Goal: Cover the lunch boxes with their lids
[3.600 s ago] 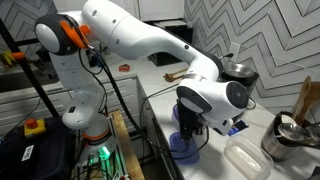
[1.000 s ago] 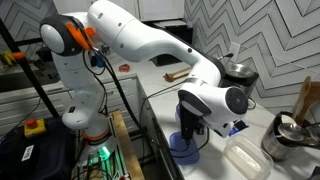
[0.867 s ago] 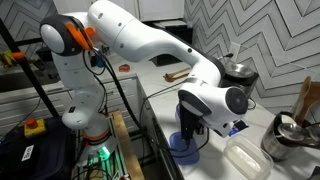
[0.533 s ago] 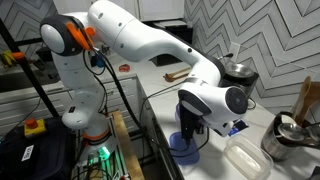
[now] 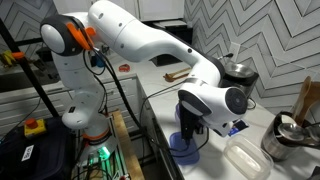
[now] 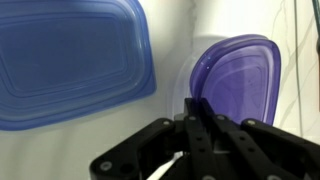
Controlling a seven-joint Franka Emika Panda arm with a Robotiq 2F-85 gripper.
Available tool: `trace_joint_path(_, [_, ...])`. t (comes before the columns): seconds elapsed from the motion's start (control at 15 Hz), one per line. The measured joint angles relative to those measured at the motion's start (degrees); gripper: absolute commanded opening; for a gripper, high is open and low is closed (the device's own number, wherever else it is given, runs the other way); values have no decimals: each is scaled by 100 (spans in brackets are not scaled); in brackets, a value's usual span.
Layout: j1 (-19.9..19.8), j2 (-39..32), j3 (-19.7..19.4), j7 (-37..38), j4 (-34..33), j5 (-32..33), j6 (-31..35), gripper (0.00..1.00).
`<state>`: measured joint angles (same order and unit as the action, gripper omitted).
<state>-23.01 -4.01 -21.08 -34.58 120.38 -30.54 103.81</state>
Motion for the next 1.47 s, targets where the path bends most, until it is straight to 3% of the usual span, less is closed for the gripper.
trace_joint_path(0.73, [7, -35, 29, 0, 16, 4, 4, 2])
trace_joint_path(0.8, [7, -35, 29, 0, 16, 5, 7, 32])
trace_joint_path(0.87, [7, -35, 29, 1, 16, 7, 11, 32])
trace_joint_path(1.0, [6, -35, 29, 8, 16, 18, 28, 41])
trace_joint_path(1.47, [2, 30, 21, 28, -6, 47, 82, 94])
